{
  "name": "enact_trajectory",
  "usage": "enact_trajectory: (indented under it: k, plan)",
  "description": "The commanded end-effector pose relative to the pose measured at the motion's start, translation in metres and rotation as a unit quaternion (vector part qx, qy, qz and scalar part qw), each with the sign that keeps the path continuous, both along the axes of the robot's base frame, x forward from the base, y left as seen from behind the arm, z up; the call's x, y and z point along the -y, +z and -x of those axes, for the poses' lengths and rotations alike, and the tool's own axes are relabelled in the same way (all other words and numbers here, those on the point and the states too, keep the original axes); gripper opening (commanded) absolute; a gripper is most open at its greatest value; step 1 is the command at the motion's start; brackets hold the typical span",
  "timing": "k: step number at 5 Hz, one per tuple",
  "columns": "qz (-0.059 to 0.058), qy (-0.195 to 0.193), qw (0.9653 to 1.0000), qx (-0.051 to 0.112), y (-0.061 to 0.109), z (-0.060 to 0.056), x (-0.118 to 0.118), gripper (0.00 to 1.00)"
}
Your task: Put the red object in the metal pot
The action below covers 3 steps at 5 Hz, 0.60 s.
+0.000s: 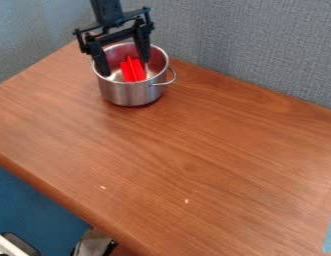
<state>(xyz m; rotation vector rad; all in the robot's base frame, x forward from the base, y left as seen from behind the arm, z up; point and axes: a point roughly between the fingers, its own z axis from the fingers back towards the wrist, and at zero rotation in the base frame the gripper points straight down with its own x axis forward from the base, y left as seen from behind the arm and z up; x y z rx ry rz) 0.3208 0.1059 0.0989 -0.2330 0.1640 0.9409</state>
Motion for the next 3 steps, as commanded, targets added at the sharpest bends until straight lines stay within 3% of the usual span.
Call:
enact_trajectory:
  k: [1,2,3]
  plan:
    - [-0.018,0.002,0.9992,0.037,0.016,-0.002,-0.016,1.0]
    - [-0.03,0.026,0.9985,0.037,0.029,-0.015,-0.004,1.0]
    - [-0.053,0.013,0.9976,0.043,0.044,-0.028,0.02,0.0]
